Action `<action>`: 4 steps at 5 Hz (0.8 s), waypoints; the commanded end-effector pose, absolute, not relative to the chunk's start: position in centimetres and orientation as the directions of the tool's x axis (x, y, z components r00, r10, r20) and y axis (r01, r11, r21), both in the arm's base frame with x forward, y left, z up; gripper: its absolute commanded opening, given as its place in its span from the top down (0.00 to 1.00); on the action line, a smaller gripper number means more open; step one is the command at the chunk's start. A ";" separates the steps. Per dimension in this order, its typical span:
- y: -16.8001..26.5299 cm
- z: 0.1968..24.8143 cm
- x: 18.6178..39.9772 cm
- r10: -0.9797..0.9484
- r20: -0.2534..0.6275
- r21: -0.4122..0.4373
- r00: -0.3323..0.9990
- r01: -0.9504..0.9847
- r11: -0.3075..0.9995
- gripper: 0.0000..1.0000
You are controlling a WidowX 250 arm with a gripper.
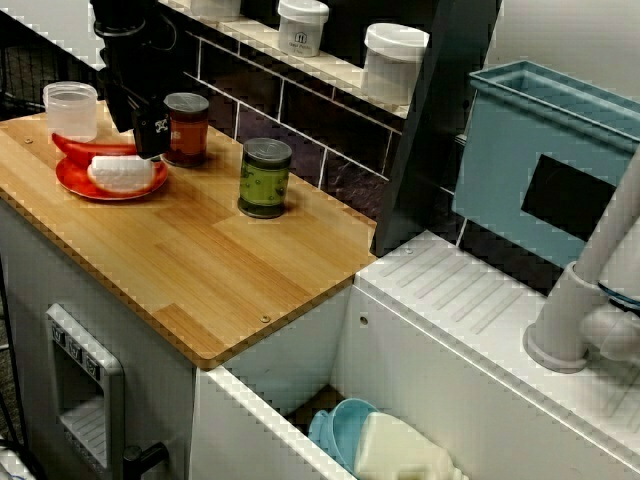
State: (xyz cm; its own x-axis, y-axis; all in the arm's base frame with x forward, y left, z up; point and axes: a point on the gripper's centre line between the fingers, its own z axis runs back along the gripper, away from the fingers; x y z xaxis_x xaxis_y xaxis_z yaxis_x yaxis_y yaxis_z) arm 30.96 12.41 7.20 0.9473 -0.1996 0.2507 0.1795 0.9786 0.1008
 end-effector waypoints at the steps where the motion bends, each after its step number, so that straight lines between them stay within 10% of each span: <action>1: 13.6 8.3 30.7 -0.202 0.283 0.158 0.938 0.162 0.974 0.00; 4: 13.8 7.6 30.0 -0.183 0.282 0.153 0.942 0.145 0.978 0.00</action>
